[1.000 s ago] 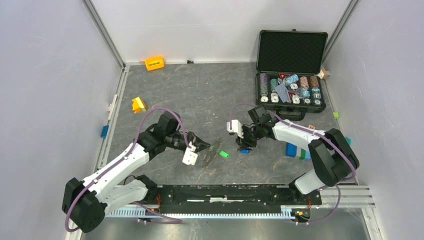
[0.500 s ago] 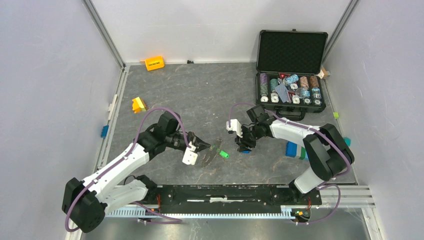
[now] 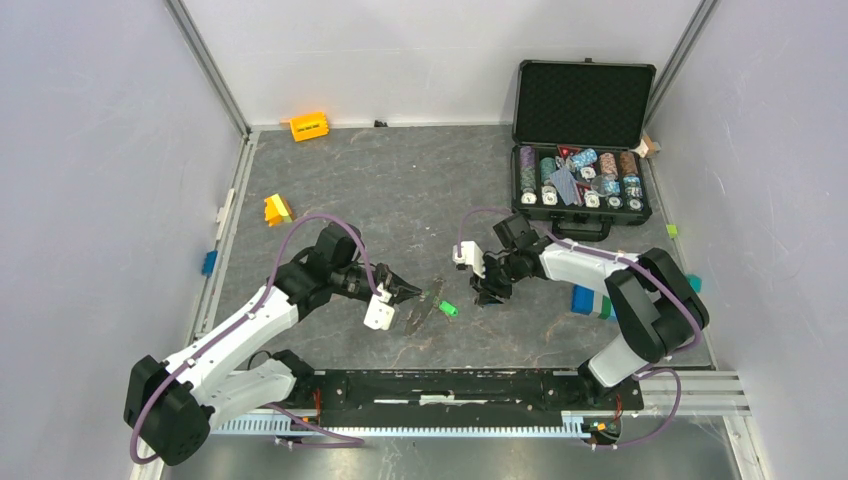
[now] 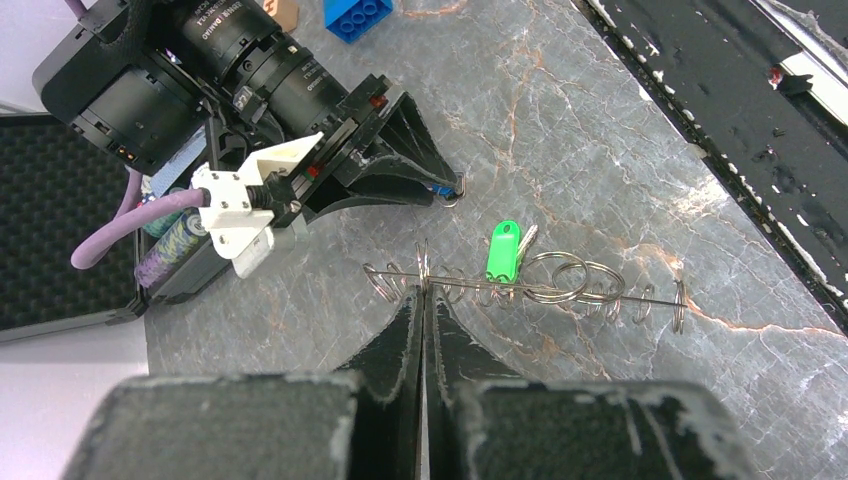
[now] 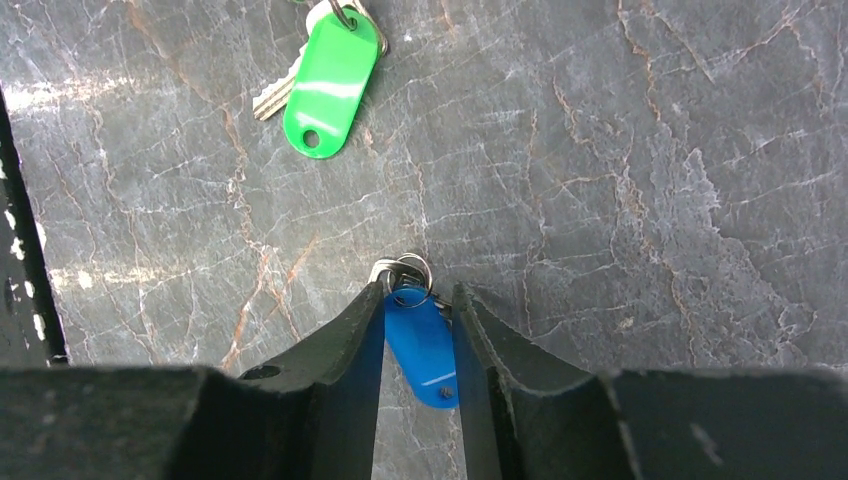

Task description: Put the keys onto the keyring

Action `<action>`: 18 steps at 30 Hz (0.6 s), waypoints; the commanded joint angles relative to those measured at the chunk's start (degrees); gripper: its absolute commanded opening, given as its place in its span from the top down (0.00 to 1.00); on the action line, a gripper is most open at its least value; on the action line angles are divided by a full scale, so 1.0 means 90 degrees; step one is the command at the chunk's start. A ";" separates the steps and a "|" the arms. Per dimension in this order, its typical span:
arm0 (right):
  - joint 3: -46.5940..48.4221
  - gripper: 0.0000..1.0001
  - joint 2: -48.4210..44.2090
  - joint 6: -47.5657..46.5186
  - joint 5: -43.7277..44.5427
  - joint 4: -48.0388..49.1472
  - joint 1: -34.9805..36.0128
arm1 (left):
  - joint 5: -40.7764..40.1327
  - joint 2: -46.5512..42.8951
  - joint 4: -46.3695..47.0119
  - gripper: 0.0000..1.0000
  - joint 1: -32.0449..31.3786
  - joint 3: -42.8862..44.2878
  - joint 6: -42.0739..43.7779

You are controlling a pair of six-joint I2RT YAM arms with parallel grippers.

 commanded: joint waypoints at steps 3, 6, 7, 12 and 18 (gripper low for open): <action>-0.0132 0.67 -0.0075 0.0177 0.0227 0.0212 0.0141 | 0.0280 -0.0067 0.0067 0.98 -0.0016 0.0268 -0.0259; -0.0145 0.71 -0.0048 0.0158 0.0251 0.0178 0.0167 | 0.0270 -0.0088 0.0066 0.98 -0.0018 0.0263 -0.0272; -0.0152 0.74 -0.0050 0.0157 0.0242 0.0183 0.0172 | 0.0270 -0.0086 0.0066 0.98 -0.0022 0.0263 -0.0269; -0.0078 0.88 -0.0082 0.0177 0.0220 0.0192 0.0178 | 0.0261 -0.0092 0.0065 0.98 -0.0015 0.0243 -0.0261; 0.0085 1.00 -0.0227 0.0173 0.0328 0.0158 0.0160 | 0.0231 -0.0099 0.0065 0.98 -0.0017 0.0251 -0.0303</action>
